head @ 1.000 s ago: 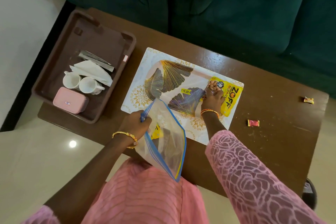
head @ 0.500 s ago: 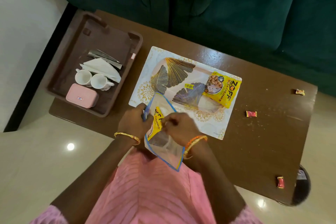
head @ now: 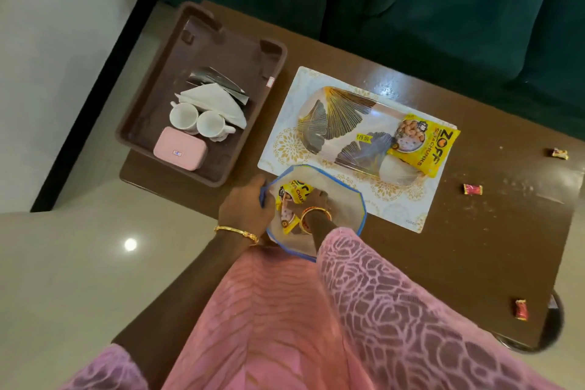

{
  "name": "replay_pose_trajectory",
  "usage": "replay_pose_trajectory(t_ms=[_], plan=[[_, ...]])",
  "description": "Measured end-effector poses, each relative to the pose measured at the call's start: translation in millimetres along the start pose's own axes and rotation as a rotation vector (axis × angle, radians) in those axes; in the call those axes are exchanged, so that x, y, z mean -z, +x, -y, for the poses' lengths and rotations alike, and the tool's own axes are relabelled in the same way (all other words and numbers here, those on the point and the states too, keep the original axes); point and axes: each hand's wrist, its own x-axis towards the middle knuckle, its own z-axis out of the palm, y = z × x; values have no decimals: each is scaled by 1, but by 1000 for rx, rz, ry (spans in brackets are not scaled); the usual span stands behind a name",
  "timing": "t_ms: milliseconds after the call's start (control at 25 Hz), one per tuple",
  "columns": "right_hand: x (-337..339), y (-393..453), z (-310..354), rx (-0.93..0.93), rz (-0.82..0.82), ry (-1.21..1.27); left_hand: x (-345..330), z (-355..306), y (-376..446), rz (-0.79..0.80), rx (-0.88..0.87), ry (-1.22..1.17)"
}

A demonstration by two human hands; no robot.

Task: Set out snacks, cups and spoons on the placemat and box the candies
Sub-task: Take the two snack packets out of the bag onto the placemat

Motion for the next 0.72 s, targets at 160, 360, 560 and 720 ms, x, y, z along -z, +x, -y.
replay_pose_trajectory(t_ms=[160,360,560,720], plan=[[-2,4,7,22,122,133,6,16,3,3,10,-35],[-6,-22,19,162,135,23,10,28,3,32,-22,-52],[5,-86,31,180,66,-131,5,26,3,40,14,88],[29,-166,36,315,-209,-93,9,27,14,111,85,31]])
